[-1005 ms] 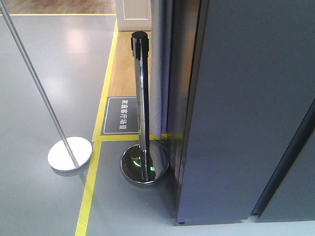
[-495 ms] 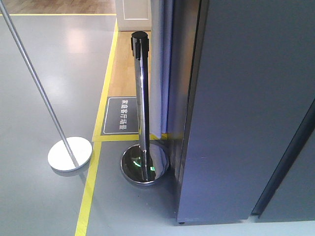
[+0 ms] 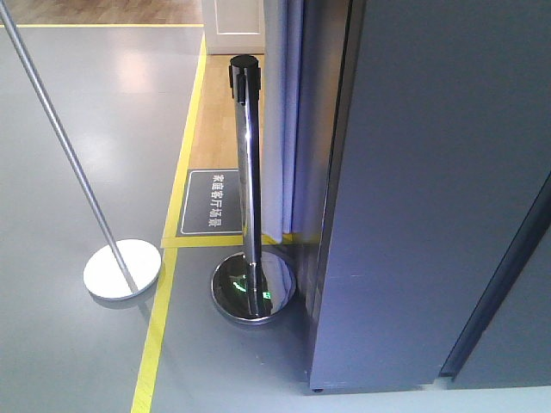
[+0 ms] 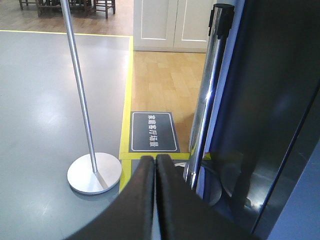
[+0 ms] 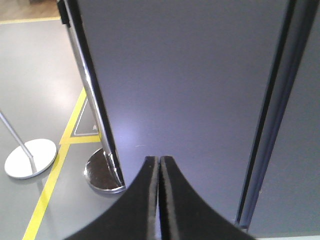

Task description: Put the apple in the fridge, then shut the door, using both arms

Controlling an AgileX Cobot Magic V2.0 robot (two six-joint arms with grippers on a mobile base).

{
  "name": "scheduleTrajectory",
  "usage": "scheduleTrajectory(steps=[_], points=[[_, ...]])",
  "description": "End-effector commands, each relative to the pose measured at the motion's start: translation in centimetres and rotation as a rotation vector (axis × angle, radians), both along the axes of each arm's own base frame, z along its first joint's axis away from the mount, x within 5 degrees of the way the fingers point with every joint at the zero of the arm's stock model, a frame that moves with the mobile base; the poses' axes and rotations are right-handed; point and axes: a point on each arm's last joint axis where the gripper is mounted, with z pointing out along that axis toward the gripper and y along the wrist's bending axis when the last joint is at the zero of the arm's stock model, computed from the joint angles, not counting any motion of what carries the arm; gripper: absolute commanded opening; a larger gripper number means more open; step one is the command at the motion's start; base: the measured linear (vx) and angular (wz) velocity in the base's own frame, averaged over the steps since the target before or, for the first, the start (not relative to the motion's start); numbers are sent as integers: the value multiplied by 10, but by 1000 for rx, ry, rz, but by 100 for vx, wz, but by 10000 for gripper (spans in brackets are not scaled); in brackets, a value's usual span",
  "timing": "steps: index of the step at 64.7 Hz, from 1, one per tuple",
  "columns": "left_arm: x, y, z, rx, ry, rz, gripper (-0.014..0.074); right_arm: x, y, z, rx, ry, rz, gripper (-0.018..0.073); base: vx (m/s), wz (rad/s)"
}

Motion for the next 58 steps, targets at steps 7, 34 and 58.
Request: scheduleTrajectory(steps=[7, 34, 58], points=[[1, -1, -1, -7, -57, -12, -6, -3, -4, -18, -62, -93, -31, -3, 0, 0], [1, -1, -1, -7, -55, -12, -6, -1, -9, -41, -89, -116, -81, -3, 0, 0], [1, -1, -1, -7, -55, -12, -6, 0, -9, -33, -95, -203, -86, -3, 0, 0]])
